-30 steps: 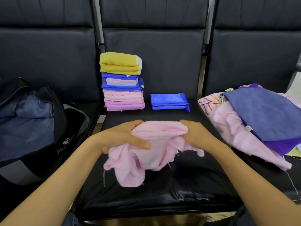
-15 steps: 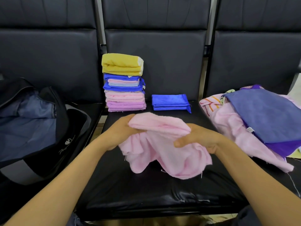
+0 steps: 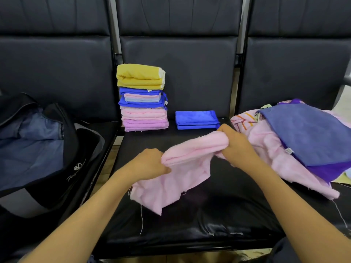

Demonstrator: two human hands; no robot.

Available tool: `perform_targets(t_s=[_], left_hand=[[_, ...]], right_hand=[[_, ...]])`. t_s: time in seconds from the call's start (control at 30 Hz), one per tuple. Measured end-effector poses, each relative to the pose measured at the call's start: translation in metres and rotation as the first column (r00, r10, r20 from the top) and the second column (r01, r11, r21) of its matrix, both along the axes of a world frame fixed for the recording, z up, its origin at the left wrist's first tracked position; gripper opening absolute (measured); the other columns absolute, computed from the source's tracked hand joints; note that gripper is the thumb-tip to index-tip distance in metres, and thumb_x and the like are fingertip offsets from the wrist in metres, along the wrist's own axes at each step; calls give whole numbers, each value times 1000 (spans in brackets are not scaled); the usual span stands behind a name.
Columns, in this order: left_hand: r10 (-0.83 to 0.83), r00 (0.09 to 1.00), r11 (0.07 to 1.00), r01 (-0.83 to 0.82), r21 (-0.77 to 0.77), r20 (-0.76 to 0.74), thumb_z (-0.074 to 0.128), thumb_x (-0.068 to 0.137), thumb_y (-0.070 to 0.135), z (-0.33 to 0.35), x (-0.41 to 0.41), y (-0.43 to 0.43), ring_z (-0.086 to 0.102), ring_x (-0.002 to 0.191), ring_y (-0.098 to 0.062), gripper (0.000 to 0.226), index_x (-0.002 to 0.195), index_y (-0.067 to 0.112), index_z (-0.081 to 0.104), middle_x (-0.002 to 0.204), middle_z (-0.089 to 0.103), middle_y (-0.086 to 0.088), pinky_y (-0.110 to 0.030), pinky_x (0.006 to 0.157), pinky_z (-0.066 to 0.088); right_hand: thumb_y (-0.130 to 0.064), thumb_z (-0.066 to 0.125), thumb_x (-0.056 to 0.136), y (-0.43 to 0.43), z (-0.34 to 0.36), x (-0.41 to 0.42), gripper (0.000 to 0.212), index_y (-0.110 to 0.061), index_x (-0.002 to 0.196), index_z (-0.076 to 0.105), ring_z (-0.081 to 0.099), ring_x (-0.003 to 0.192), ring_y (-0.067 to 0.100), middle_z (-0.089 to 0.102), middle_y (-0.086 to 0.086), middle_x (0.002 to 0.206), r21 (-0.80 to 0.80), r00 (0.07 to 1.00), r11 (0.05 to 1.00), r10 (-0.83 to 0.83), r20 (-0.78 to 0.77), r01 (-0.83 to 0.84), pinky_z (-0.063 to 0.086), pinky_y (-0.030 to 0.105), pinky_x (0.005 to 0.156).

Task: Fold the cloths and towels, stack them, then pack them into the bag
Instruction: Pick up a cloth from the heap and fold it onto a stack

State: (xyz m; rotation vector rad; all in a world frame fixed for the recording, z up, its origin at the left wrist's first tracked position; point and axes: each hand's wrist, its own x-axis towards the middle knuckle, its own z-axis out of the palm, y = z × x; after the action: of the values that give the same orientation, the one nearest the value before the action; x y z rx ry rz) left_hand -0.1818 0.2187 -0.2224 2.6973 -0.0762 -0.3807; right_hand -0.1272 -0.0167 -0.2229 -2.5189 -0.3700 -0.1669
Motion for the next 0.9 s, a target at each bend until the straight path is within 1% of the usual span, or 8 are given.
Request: perform_targets(t_s=[0.1,0.2,0.33,0.47,0.57,0.63,0.77,0.9], left_hand=[[1,999,948,12,-317,42,59,92,27,-5,3,4,59,105,-11,30,122,24,60,118,63,8,-28,93,47],[61,998,694,-42,-719,0,60,92,16,0,3,11,61,113,-14,35,126,25,58,120,66,6,-35,99,48],[50,988,460,-153,-875,-147,63,87,5,13,-2,10,67,105,-23,34,119,15,63,110,72,-5,-34,88,56],[-114,956,559,-162,-813,-270,74,72,-4,19,-5,13,68,103,-24,49,117,13,64,110,72,-7,-35,84,57],[-5,995,938,-30,-346,-101,78,74,13,11,1,8,68,84,-20,29,101,13,68,90,71,-1,-29,72,55],[71,996,992,-65,-107,47,72,78,25,6,5,5,62,77,-18,24,96,10,68,84,66,0,-27,66,47],[25,999,856,-39,-515,-35,68,85,29,0,5,15,66,100,-14,31,115,22,65,108,71,4,-34,92,51],[9,993,568,-103,-817,-119,64,89,12,10,-2,12,67,106,-20,33,122,15,61,113,71,-3,-31,87,55]], right_hand=[[-24,54,92,-2,2,-2,9,-17,96,53,63,75,26,65,2,85,202,986,979,26,-167,8,53,33,59],[-27,74,80,-9,11,-6,27,-13,99,61,65,82,22,69,3,91,369,949,927,172,-266,-65,55,37,74],[-27,87,65,-15,20,-16,58,-27,115,58,65,83,1,66,-8,102,34,858,956,278,-431,-293,53,17,64],[-34,68,80,-17,8,0,32,-27,106,50,57,89,16,63,-1,108,-509,990,853,55,-130,-114,50,31,78],[-24,47,95,-14,7,5,17,-20,110,53,56,89,20,60,3,107,-452,987,889,-6,158,78,42,28,71],[-23,45,97,-15,5,4,18,-20,113,52,55,88,18,60,1,105,-429,980,898,-12,197,97,38,27,69],[-21,46,97,-20,-5,8,9,-22,105,50,51,76,15,62,0,96,-258,996,966,19,91,5,36,24,65],[-24,68,84,-24,5,4,19,-20,94,52,57,79,14,60,-8,85,157,993,986,74,-86,-60,44,23,66]])
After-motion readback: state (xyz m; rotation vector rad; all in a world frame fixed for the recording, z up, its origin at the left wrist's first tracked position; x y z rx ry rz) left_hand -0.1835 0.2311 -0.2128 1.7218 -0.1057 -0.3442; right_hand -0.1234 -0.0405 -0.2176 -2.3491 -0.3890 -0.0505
